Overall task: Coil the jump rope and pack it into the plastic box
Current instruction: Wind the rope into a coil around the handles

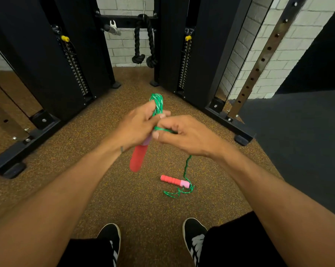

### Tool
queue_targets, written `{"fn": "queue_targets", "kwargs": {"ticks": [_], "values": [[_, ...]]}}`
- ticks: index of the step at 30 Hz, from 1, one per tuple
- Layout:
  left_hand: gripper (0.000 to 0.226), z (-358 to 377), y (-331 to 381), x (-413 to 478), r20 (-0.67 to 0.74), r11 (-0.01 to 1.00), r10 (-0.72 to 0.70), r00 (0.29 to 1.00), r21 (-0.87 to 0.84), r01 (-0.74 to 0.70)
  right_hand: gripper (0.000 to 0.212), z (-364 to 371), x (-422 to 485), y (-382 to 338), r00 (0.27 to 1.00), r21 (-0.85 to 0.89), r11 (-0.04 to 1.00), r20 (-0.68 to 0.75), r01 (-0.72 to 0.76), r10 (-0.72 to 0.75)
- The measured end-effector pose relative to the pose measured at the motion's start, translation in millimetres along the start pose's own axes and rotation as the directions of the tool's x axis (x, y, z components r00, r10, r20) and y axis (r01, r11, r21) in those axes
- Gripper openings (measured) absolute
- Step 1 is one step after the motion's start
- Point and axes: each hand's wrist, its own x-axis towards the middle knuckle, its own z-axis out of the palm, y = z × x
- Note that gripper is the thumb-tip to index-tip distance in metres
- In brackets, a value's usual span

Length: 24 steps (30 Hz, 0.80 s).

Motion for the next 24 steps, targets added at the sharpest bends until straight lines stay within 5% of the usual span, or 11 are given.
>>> {"fn": "queue_targets", "kwargs": {"ticks": [3, 8, 18, 24], "values": [[0.026, 6, 2, -5, 0.09, 1.0, -0.002, 0.996, 0.03, -0.001, 0.025, -10, -3, 6, 0.994, 0.155, 0.987, -0.102, -0.03, 0.047], [0.028, 14, 13, -4, 0.149, 0.972, -0.039, 0.988, -0.225, 0.072, 0.03, -18, -4, 20, 0.983, 0.404, 0.914, -0.161, -0.019, 0.091], [0.032, 13, 18, -9, 0.271, 0.883, 0.023, 0.962, -0.457, 0.107, 0.012, -25, -1, 32, 0.947, 0.454, 0.89, -0.265, -0.045, 0.183], [0.032, 11, 17, -9, 0.365, 0.921, 0.042, 0.93, -0.375, 0.106, 0.014, -28, -3, 39, 0.936, 0.567, 0.816, -0.215, -0.112, 0.278]]}}
